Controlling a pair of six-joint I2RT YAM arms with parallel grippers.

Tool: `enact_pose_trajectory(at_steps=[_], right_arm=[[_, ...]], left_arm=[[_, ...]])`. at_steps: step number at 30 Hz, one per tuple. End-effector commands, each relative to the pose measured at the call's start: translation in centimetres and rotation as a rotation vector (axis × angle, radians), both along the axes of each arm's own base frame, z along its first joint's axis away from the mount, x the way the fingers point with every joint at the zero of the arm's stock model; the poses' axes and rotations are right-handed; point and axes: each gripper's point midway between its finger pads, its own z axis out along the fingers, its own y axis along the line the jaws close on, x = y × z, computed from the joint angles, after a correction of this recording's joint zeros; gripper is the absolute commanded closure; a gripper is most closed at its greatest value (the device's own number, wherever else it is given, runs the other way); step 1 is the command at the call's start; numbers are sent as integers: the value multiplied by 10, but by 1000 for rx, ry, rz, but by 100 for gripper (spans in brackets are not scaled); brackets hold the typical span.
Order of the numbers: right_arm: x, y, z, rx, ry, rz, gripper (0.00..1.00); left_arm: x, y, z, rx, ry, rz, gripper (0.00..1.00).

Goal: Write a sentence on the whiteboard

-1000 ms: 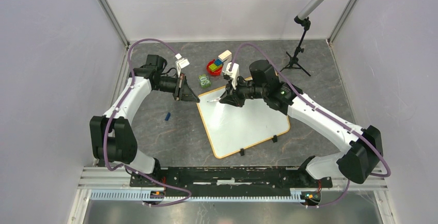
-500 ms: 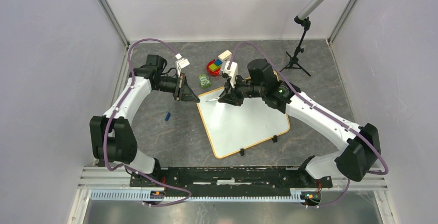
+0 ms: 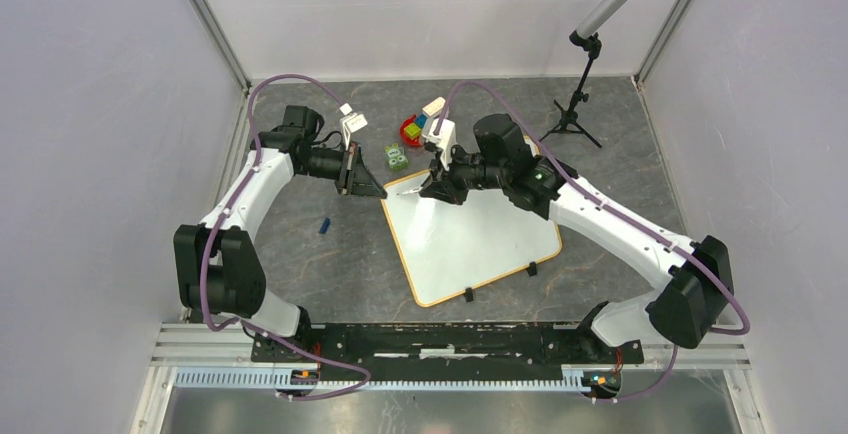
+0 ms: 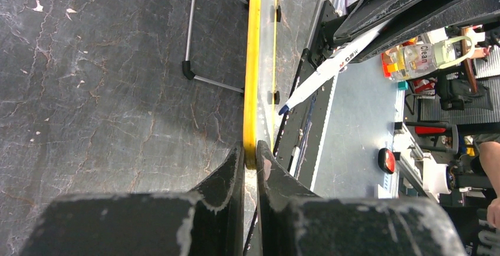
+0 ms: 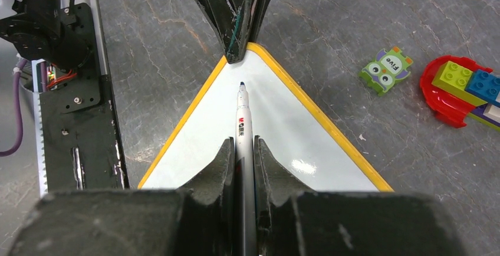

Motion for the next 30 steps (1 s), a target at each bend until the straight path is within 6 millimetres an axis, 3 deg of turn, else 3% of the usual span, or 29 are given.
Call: enact_pose_trajectory(at_steps=[1,18,30], right_arm=[[11,4,19,19,-63,-31,100],[20,3,16,-3,-77,-75,100],[22,13,11,-7,-69,-60,100]], left_arm=[[-2,-7,1,-6,-13,-25,97],[-4,-9,1,-1,-21,-36,98],[-5,-10,0,1,-26,-41,98]])
